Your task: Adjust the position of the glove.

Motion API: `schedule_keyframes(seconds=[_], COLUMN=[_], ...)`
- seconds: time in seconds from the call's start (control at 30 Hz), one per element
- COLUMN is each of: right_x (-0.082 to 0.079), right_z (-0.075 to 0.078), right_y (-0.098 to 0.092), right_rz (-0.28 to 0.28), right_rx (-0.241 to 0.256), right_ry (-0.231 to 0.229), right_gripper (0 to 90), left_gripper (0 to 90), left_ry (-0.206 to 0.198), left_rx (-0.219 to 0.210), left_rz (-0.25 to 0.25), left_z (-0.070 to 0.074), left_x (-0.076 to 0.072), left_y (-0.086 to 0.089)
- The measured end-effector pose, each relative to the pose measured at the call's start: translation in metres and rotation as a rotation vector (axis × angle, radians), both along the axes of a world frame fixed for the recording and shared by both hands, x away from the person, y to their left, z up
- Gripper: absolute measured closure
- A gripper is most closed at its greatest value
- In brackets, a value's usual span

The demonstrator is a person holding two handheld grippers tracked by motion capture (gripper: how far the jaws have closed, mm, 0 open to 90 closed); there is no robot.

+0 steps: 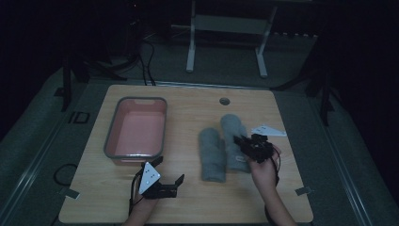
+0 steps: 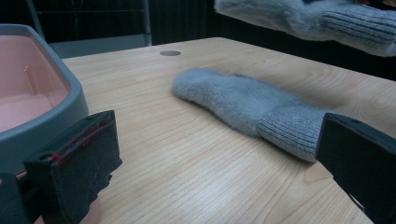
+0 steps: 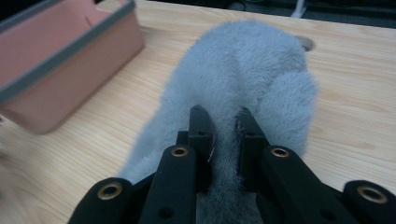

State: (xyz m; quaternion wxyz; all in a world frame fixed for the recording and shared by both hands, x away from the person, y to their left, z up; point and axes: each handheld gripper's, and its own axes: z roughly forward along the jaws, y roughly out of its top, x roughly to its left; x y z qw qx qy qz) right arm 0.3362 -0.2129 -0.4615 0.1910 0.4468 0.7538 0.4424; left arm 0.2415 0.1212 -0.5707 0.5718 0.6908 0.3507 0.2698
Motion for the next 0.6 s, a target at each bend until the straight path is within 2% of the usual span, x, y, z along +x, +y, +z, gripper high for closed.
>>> schedule_keyframes(seconds=[0.1, 0.17, 0.2, 0.27, 0.3, 0.4, 0.6], right_x=[-0.002, -0.001, -0.001, -0.002, -0.002, 0.000, 0.007], right_z=[-0.003, -0.009, -0.012, -0.018, -0.020, -0.028, -0.049], right_y=[0.021, 0.037, 0.041, 0.049, 0.052, 0.058, 0.066], right_rz=[-0.009, -0.004, -0.001, 0.007, 0.008, 0.014, -0.003], right_rx=[-0.013, -0.031, -0.030, -0.042, -0.050, -0.032, -0.034], right_ry=[0.012, 0.040, 0.058, 0.059, 0.056, 0.086, 0.133], right_gripper=[80.8, 80.7, 80.7, 80.6, 80.6, 80.3, 77.2], left_gripper=[0.3, 0.3, 0.3, 0.3, 0.3, 0.3, 0.3], left_ry=[-0.001, 0.000, 0.000, 0.000, 0.000, 0.001, 0.002], left_rx=[0.000, -0.001, -0.002, -0.001, -0.001, -0.003, -0.003], left_rz=[-0.001, -0.001, -0.001, -0.002, -0.002, -0.002, -0.001], left_z=[0.000, 0.000, 0.000, 0.000, 0.000, 0.000, 0.000], left_x=[0.000, 0.000, 0.000, 0.000, 0.000, 0.000, 0.000], left_y=[0.000, 0.000, 0.000, 0.000, 0.000, 0.000, 0.000])
